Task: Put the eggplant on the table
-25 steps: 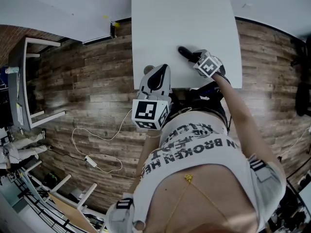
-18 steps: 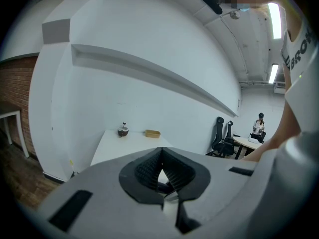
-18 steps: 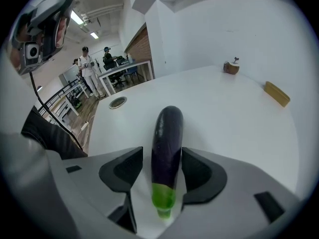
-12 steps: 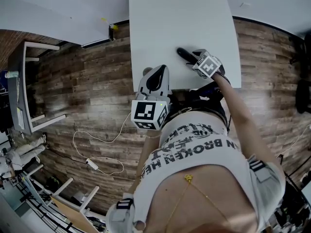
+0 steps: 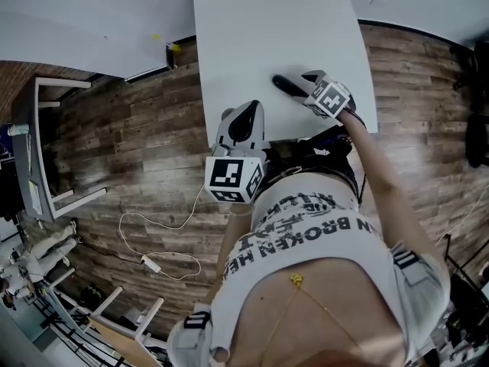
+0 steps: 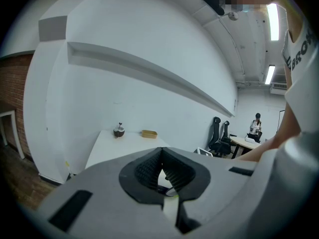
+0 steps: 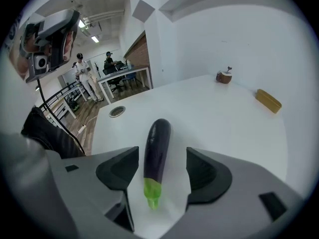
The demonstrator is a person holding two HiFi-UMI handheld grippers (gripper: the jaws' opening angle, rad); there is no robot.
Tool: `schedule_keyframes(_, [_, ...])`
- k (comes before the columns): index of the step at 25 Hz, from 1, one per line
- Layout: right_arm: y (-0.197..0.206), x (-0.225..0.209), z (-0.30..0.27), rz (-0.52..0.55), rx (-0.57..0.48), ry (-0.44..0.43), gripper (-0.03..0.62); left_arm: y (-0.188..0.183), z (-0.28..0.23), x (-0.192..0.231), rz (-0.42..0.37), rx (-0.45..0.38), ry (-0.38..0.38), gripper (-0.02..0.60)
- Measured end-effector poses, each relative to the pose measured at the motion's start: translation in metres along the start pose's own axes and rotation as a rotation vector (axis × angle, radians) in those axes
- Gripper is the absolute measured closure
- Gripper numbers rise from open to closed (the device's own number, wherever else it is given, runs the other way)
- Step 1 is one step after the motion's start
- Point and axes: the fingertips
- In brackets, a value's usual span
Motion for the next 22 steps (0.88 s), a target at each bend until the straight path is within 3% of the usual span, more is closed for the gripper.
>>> schedule_keyframes(8, [-0.003,-0.004,0.015,0.063,0.010,0.033,0.324,-0.001,-0.002,-0.003,-0.005,0.000,0.005,0.575])
schedule_keyframes(14, [-0.025,0.000,0.044,0.079,-0.060,0.049,0.332,-0.002,-0.002,-0.002,-0.006,0.003,0.008,0.575])
schedule_keyframes(17, [-0.035,0.008,0.061,0.120,-0.088,0.073,0.468,-0.002,-0.002,-0.003,-0.009,0.003,0.011,0.575])
schedule_keyframes(22, [-0.042,0.033,0.085,0.172,-0.137,0.076,0.573,-0.001,-0.003,-0.012,-0.015,-0.002,0.019,0.575])
Point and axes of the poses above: the fingertips, and each gripper's own axes: z backward along the fingers, x to its left, y out of its underside, and after that the axes turned 14 degrees about -y, right-handed
